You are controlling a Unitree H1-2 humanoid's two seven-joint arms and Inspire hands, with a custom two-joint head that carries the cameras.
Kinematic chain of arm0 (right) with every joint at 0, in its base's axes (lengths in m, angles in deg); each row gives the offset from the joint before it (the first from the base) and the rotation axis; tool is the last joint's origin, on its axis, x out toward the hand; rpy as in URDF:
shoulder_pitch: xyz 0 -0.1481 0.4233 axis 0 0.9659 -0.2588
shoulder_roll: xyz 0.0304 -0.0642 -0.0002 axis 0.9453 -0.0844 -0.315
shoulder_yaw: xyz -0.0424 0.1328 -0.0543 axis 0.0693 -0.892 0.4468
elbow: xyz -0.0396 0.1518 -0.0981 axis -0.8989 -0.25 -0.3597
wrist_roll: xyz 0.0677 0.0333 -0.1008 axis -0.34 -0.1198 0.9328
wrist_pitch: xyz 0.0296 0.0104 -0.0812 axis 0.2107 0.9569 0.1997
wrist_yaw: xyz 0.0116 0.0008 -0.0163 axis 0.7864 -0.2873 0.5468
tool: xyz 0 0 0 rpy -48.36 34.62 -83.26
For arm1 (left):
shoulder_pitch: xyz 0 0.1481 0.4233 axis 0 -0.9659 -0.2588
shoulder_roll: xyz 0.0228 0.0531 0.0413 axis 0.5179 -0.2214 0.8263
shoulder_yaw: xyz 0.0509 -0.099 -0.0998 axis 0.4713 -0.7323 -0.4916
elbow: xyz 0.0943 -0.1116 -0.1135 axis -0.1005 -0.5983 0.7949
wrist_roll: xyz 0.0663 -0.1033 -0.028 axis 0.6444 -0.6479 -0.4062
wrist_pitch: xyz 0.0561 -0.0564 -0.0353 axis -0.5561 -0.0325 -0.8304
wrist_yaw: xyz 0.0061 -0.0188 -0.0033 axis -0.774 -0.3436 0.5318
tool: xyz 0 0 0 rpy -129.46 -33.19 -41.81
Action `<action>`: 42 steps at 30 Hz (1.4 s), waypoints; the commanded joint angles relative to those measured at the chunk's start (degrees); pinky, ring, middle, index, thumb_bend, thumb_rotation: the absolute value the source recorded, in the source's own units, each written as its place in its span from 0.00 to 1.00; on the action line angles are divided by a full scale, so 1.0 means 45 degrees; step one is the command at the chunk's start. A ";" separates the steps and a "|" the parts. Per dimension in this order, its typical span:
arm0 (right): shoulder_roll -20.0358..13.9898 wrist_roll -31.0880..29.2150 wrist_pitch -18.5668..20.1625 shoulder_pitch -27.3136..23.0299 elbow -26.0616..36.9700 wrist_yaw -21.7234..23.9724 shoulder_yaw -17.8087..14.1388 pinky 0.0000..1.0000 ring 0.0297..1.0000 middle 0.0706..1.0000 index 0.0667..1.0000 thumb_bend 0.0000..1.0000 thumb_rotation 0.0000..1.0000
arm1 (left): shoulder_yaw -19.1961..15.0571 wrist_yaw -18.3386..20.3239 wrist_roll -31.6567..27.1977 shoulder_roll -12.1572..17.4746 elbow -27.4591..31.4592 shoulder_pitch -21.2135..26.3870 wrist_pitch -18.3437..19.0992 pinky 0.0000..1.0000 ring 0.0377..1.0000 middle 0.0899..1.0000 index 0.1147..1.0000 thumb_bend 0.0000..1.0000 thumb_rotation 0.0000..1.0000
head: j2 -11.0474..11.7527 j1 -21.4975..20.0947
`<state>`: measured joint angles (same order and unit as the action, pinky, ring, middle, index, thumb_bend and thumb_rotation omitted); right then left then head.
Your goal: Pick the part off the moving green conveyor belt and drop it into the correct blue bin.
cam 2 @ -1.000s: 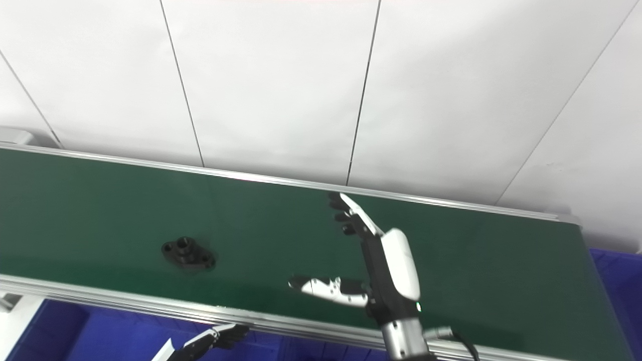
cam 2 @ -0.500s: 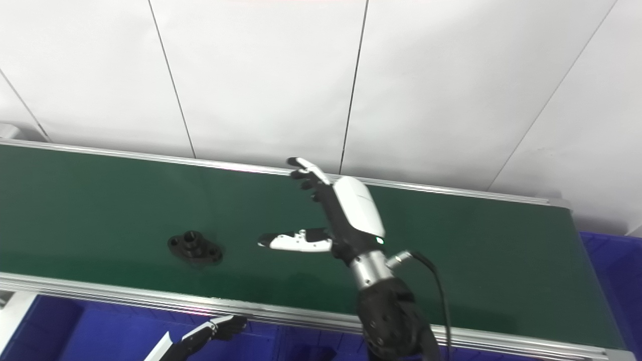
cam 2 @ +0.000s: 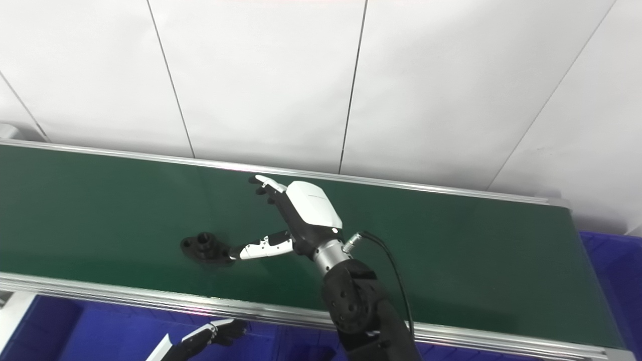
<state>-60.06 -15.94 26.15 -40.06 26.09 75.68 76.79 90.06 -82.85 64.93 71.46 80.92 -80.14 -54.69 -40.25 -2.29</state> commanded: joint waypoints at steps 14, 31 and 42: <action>0.0571 0.0548 -0.0446 -0.1331 -0.1815 -0.1241 0.1226 0.68 0.75 0.80 0.84 0.81 0.42 | -0.0226 0.0088 0.0467 0.0025 0.0232 -0.0157 -0.0383 0.70 0.74 0.75 0.75 0.81 0.61 | -0.0080 0.0813; 0.0175 0.1107 -0.0728 -0.2123 -0.3507 -0.1300 0.2227 0.69 0.76 0.80 0.82 0.81 0.38 | -0.0196 0.0056 0.0873 -0.0327 0.0261 -0.0232 -0.0383 0.71 0.75 0.75 0.76 0.80 0.60 | -0.0219 0.1328; -0.0304 0.1616 -0.1215 -0.2210 -0.4772 -0.1651 0.2931 0.65 0.71 0.74 0.79 0.79 0.29 | -0.0193 0.0022 0.0935 -0.0406 0.0291 -0.0198 -0.0380 0.70 0.74 0.76 0.77 0.79 0.60 | -0.0322 0.1385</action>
<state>-61.51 -8.90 23.09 -48.83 5.12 68.02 89.38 89.65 -82.23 68.18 69.26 80.95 -80.57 -54.68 -41.66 3.87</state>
